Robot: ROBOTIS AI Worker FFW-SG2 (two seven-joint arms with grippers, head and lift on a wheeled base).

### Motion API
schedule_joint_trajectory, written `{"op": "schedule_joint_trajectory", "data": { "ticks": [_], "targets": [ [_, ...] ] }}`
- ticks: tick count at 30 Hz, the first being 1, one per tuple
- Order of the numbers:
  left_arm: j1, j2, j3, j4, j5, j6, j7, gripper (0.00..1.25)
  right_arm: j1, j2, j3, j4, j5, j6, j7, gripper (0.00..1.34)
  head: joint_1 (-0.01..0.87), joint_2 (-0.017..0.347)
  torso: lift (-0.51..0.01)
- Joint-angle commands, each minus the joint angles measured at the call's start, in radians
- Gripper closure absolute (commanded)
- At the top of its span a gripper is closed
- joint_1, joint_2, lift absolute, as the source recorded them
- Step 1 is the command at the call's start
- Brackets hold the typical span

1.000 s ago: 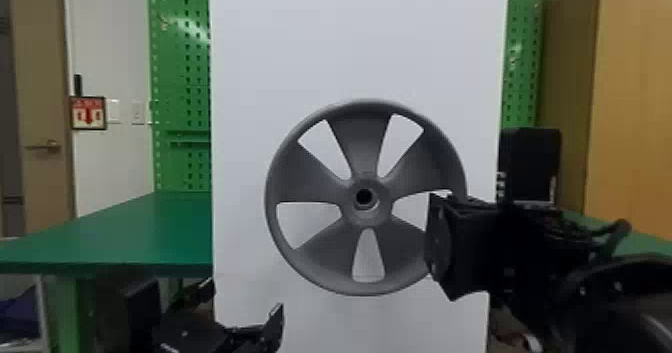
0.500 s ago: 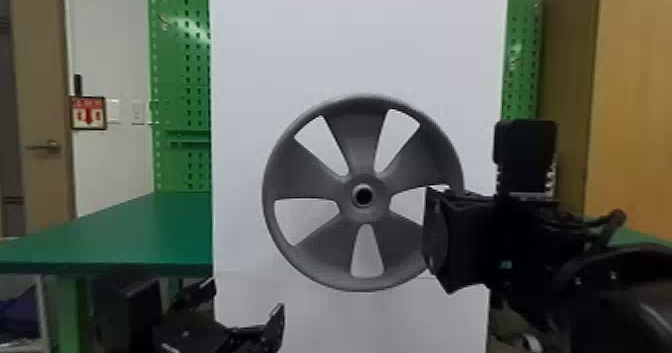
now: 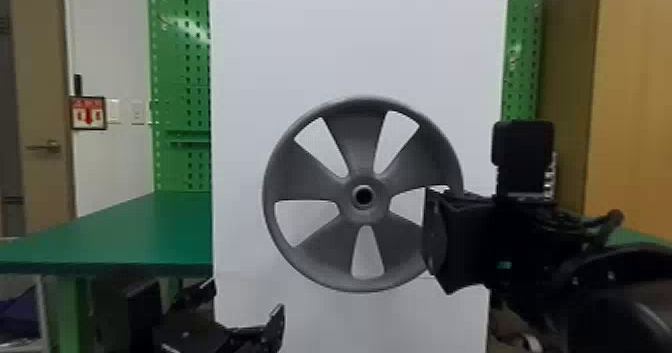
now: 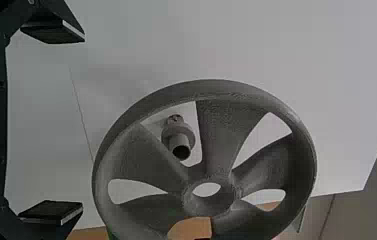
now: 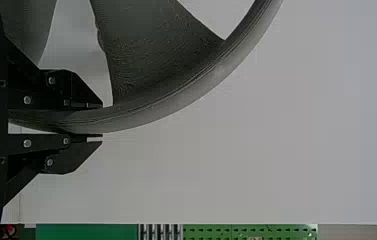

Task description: Hold the wheel and insert it

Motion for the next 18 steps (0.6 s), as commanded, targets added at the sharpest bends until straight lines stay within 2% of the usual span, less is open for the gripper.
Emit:
{"op": "schedule_joint_trajectory", "data": {
  "ticks": [1, 18],
  "targets": [
    [0.0, 0.0, 0.0, 0.0, 0.0, 0.0, 0.0, 0.1, -0.002, 0.001, 0.0, 0.001, 0.001, 0.0, 0.0, 1.18, 0.097, 0.015, -0.442],
    [-0.003, 0.0, 0.0, 0.0, -0.002, 0.0, 0.0, 0.1, -0.01, 0.001, 0.003, 0.01, 0.005, -0.002, 0.0, 1.18, 0.097, 0.015, -0.442]
  ]
}}
